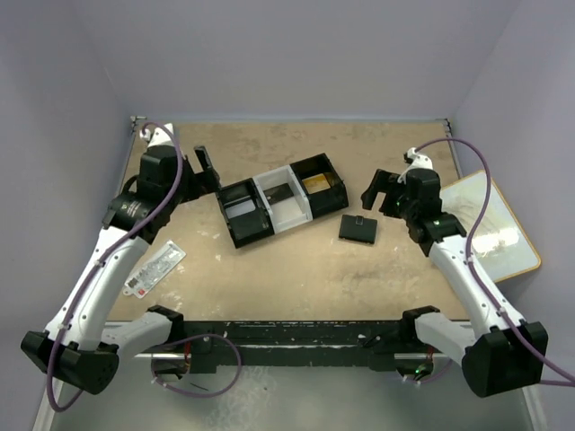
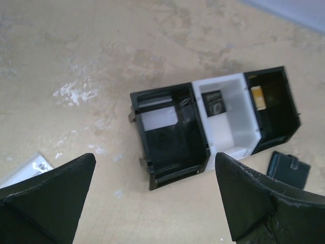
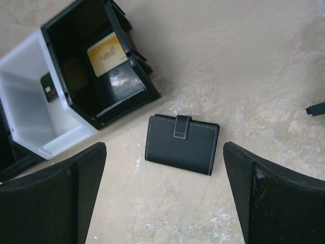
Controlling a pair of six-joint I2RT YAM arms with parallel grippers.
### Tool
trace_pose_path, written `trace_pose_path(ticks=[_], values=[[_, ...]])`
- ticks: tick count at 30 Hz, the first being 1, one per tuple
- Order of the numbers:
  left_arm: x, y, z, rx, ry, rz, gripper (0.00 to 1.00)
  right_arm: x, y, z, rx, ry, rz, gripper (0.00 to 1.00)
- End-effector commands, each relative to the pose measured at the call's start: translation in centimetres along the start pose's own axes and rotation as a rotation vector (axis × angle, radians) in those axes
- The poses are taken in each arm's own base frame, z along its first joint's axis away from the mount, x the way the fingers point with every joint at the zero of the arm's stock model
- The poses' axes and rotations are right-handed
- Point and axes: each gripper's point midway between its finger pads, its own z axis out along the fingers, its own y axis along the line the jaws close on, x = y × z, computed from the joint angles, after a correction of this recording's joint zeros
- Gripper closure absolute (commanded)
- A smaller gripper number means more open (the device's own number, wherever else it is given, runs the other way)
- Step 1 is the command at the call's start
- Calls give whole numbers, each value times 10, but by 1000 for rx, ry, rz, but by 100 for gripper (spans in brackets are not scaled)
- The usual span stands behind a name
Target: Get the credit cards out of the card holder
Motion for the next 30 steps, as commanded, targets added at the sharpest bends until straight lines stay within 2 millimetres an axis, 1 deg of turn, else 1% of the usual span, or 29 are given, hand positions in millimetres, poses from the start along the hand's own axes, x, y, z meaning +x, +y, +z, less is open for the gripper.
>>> trace_pose_path(ticks=[1,2,4,5,6,8,9,10,11,13,16,18,20,22,23,25,27,28,29,30], values=[[-48,-33,-28,153,-150,-61,1,-33,-3,-16,37,-128,47,0],[-46,-43,-30,211,-137,-50,1,-32,-7,-15,56,-124,52,0],[-35,-66,-30,339,-84,-24,1,-30,-15,-11,60,-106,76,0],[-27,-79,-29,411,-42,-14,1,-28,-19,-7,43,-94,96,0],[-15,-87,-23,453,5,-29,1,-27,-24,-3,33,-84,117,0],[14,-96,-9,489,123,-47,1,-26,-35,4,20,-69,154,0],[30,-103,-4,498,178,-28,1,-26,-38,7,12,-65,160,0],[51,-113,-3,505,229,14,1,-26,-38,10,0,-59,151,0],[68,-118,0,489,265,52,1,-26,-39,14,-8,-51,144,0],[97,-130,3,467,303,117,1,-23,-42,21,-1,-17,141,0],[130,-148,4,505,359,126,1,-18,-44,30,-3,20,134,0],[149,-159,2,535,390,133,1,-16,-44,34,-6,32,135,0],[171,-168,0,563,435,135,1,-12,-48,38,14,50,139,0],[192,-172,1,583,484,126,0,-6,-56,44,57,72,148,0],[200,-176,1,596,497,124,1,1,-60,48,75,95,151,0],[220,-174,4,591,534,138,2,9,-64,55,87,130,148,0],[233,-171,9,576,555,144,3,18,-61,63,60,171,144,0],[238,-168,12,562,564,147,4,22,-56,68,22,198,136,1],[243,-164,17,541,568,154,5,26,-51,72,-16,227,123,4],[247,-159,22,514,569,161,7,27,-53,78,-23,243,92,7]])
